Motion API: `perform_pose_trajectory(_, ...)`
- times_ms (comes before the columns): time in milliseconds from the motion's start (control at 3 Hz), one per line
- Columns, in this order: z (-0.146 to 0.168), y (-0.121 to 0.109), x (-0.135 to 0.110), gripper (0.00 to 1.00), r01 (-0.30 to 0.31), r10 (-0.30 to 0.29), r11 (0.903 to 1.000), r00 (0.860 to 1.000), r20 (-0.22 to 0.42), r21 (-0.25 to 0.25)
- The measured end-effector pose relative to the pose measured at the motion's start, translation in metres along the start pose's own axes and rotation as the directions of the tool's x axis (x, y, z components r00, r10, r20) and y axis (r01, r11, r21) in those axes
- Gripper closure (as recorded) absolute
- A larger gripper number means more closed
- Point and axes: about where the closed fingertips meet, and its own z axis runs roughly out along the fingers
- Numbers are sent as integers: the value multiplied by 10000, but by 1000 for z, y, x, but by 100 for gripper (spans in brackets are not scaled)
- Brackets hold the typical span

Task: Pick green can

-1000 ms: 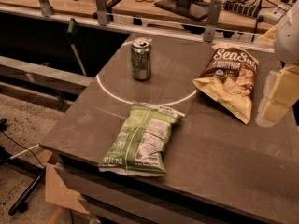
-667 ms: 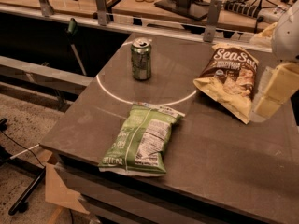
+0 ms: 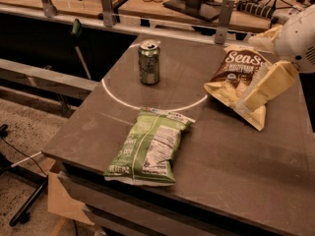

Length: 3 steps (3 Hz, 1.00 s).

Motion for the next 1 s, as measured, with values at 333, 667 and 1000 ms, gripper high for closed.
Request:
perform_pose_trajectory(333, 0, 0, 0, 0, -2, 2, 10000, 10000, 2, 2)
perform_pose_trajectory(667, 5, -4, -3, 0, -210, 205, 9996, 9995, 224, 209)
perform_pose_trajectory(1000, 26, -24, -27, 0, -270, 221, 9989, 9921, 1232, 388)
